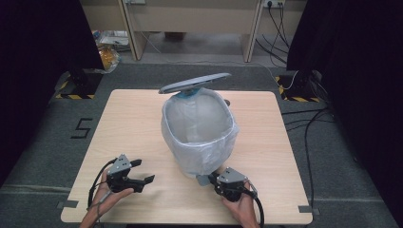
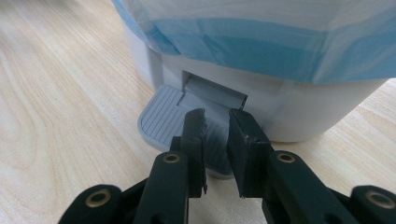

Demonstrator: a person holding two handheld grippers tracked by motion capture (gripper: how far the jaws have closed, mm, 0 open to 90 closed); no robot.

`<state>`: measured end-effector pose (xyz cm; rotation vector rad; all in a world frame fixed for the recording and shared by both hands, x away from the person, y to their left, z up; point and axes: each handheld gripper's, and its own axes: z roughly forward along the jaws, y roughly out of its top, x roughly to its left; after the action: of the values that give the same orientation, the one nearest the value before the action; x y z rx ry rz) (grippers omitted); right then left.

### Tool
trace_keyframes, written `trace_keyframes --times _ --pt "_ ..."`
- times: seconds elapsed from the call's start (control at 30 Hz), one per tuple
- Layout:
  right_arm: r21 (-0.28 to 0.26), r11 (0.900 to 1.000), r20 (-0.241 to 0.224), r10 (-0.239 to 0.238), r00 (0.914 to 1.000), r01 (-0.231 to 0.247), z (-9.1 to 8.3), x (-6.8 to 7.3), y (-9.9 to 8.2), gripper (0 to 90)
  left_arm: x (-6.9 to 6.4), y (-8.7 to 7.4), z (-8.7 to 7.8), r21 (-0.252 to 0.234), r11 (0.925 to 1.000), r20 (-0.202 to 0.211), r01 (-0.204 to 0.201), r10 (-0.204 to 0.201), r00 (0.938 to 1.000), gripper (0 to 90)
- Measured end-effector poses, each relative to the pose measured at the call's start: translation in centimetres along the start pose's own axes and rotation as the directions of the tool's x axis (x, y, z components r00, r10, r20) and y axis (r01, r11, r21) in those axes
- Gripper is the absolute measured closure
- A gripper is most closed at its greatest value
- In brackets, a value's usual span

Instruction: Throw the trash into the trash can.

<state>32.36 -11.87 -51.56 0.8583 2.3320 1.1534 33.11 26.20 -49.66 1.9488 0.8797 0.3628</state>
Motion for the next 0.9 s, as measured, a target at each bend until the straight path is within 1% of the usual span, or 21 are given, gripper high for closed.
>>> trace_keyframes --times 0.1,0.27,0.33,0.43,0.5,0.63,0.67,0.73,0.77,0.83,0.9 --pt "0.000 1.0000 0.000 0.000 1.0000 0.000 0.0 0.0 0.0 76.3 0.0 -0.5 0.1 0.010 0.9999 0.001 0.008 -0.008 1.0000 15.0" --pt "0.000 1.0000 0.001 -0.003 1.0000 0.003 0.0 0.0 0.0 76.3 0.1 -1.2 0.2 0.050 0.9987 -0.010 0.008 -0.007 0.9999 15.0" --pt "0.000 1.0000 0.000 0.000 1.0000 0.000 0.0 0.0 0.0 76.3 0.1 -1.5 0.4 0.085 0.9963 -0.008 0.011 -0.011 0.9999 15.0" --pt "-0.001 1.0000 0.000 -0.002 1.0000 0.002 0.0 0.0 0.0 76.3 0.1 -1.9 0.6 0.136 0.9907 -0.024 0.000 0.003 0.9997 15.0" --pt "-0.001 1.0000 0.000 -0.002 1.0000 0.002 0.0 0.0 0.0 76.3 0.0 -2.1 0.7 0.158 0.9874 -0.022 -0.009 0.013 0.9997 15.0" --pt "-0.001 1.0000 0.000 -0.002 1.0000 0.002 0.0 0.0 0.0 76.3 -0.1 -2.5 0.9 0.174 0.9846 -0.022 -0.010 0.014 0.9997 15.0" --pt "-0.001 1.0000 0.000 -0.002 1.0000 0.002 0.0 0.0 0.0 76.3 -0.1 -2.6 0.9 0.175 0.9843 -0.022 -0.017 0.021 0.9995 15.0" --pt "-0.001 1.0000 0.002 -0.004 1.0000 0.004 0.0 0.0 0.0 76.3 -0.1 -2.7 0.8 0.176 0.9844 -0.026 -0.014 0.019 0.9995 15.1" --pt "0.000 1.0000 0.003 -0.004 1.0000 0.004 0.0 0.0 0.0 76.3 -0.1 -2.7 0.7 0.179 0.9838 -0.032 -0.014 0.020 0.9993 15.0" --pt "-0.001 1.0000 0.002 -0.004 1.0000 0.004 0.0 0.0 0.0 76.3 -0.1 -2.8 0.7 0.181 0.9830 -0.054 -0.033 0.044 0.9976 15.0" --pt "0.000 1.0000 0.003 -0.004 1.0000 0.004 0.0 0.0 0.0 76.3 -0.2 -3.0 0.6 0.174 0.9842 -0.062 -0.031 0.042 0.9972 14.6"
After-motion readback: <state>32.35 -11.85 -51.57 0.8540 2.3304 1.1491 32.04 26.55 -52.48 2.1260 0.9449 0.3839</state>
